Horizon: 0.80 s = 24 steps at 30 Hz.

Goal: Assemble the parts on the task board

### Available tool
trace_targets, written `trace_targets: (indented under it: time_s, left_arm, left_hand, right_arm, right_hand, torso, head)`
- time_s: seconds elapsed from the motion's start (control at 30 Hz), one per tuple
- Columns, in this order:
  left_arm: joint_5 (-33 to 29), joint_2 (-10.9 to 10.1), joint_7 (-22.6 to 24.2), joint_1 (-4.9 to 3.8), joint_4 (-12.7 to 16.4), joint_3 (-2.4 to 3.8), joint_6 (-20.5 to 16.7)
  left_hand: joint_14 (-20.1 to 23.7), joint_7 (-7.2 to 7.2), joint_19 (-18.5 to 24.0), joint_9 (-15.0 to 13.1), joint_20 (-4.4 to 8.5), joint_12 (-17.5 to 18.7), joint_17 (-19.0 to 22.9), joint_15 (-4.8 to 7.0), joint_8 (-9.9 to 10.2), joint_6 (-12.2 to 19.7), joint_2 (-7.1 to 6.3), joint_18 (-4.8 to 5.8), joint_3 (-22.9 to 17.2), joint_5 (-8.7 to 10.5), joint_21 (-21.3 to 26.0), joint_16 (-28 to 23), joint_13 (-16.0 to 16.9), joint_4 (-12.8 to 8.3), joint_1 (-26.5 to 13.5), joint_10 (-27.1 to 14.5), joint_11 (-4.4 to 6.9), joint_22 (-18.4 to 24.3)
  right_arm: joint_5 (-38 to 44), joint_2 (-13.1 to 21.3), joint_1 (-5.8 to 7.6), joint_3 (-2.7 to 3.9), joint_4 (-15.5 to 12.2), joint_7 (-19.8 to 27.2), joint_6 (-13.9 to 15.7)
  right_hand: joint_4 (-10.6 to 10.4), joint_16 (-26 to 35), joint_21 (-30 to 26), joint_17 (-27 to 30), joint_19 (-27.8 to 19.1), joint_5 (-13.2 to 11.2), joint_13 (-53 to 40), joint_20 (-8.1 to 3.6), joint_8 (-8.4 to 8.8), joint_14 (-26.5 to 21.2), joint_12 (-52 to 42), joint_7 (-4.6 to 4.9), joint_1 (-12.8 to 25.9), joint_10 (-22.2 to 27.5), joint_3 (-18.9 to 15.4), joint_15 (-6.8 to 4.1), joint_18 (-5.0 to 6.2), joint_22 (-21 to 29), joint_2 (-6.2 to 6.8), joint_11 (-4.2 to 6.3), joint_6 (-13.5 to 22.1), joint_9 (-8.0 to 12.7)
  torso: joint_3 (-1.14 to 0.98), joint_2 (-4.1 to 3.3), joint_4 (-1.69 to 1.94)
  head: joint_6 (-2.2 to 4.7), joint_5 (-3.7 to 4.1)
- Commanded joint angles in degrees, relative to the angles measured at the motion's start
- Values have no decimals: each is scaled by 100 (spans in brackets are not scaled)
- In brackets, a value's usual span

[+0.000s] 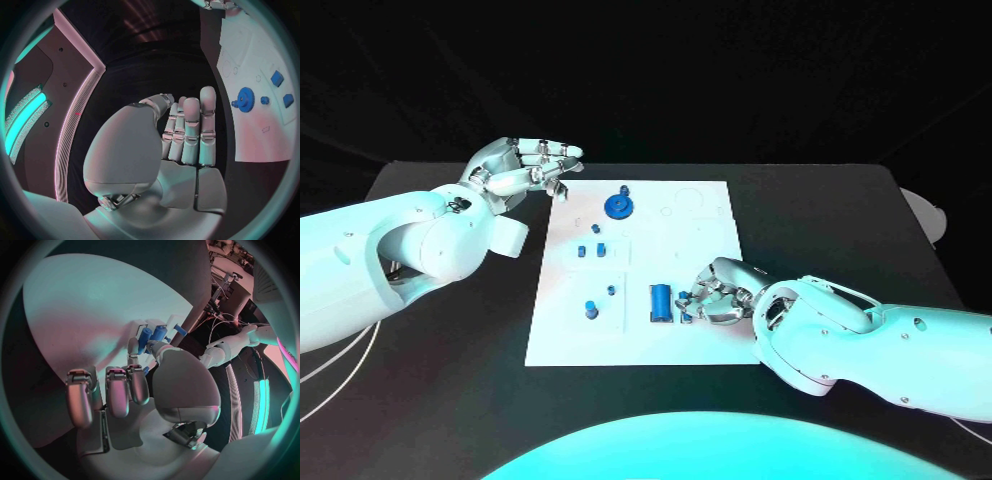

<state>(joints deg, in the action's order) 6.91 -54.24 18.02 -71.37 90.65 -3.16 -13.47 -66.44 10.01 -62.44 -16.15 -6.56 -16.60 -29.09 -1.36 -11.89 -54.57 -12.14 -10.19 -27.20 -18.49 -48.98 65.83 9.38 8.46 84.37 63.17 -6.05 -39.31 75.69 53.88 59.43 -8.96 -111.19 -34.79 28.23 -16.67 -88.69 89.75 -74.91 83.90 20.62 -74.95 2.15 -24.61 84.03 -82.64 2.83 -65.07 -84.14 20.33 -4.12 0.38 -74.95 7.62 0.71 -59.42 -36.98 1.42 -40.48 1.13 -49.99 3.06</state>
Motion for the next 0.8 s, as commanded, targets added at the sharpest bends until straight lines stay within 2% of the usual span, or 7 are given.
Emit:
trace_targets:
  time_s: [0.03,0.1,0.2,0.4,0.57,0.8]
  left_arm:
    - [-28,4,24,-2,18,4,91]
    - [-28,4,24,-2,18,4,90]
    - [-28,3,24,-2,18,4,88]
    - [-28,0,22,-2,17,4,89]
    - [-28,-2,20,-2,16,4,91]
    - [-28,-5,20,-2,13,4,90]
  left_hand:
    - [50,23,5,8,23,-34,6,-5,-35,31,42,-40,-27,-20,30,-23,8,10,-30,-46,9,7]
    - [50,23,5,8,23,-34,6,-5,-35,31,42,-40,-27,-20,30,-23,8,10,-30,-46,9,7]
    - [50,23,5,8,23,-34,6,-5,-35,31,42,-40,-27,-20,30,-23,8,10,-30,-46,9,7]
    - [50,23,5,8,23,-34,6,-5,-35,31,42,-40,-27,-20,30,-23,8,10,-30,-46,9,7]
    - [50,23,5,8,23,-34,6,-5,-35,31,42,-40,-27,-20,30,-23,8,10,-30,-46,9,7]
    - [50,23,5,8,23,-34,6,-5,-35,31,42,-40,-27,-20,30,-23,8,10,-30,-46,9,7]
  right_arm:
    - [62,-19,-15,-9,2,-33,-146]
    - [92,-20,-15,-9,6,-36,-143]
    - [149,-20,-15,-9,12,-45,-143]
    - [261,-6,-15,-9,13,-79,-160]
    - [364,24,-15,-9,6,-129,-167]
    - [525,89,-15,-9,-23,-179,-185]
  right_hand:
    - [-10,-32,25,-1252,610,-31,-1011,-48,-21,544,-14,9,94,-227,-67,-52,-38,-1505,6,48,-14,1]
    - [-12,-30,25,-1247,610,-39,-1009,-52,-26,542,-10,8,138,-225,-93,-54,-38,-1505,15,49,-13,-2]
    - [-10,-30,25,-1248,610,91,-1012,-61,-42,543,-9,4,258,-226,-185,-61,-38,-1505,42,54,-3,-11]
    - [-11,-29,25,-1246,610,-15,-1018,-64,-58,542,-14,3,372,-229,-289,-62,-38,-1505,70,55,2,-16]
    - [-7,-29,25,-1247,610,-21,-1030,-64,-60,542,-32,0,372,-238,-294,-62,-38,-1505,72,55,1,-17]
    - [32,-32,25,-1255,610,-81,-1054,-79,-102,544,-61,-28,145,-254,-304,-82,-38,-1505,118,81,0,-40]
  torso:
    - [-2,2,3]
    - [0,4,0]
    - [-3,1,1]
    - [-1,0,2]
    - [-3,2,-2]
    - [-5,3,-3]
  head:
    - [3,7]
    - [3,4]
    - [6,0]
    - [1,6]
    - [-1,9]
    - [-1,10]
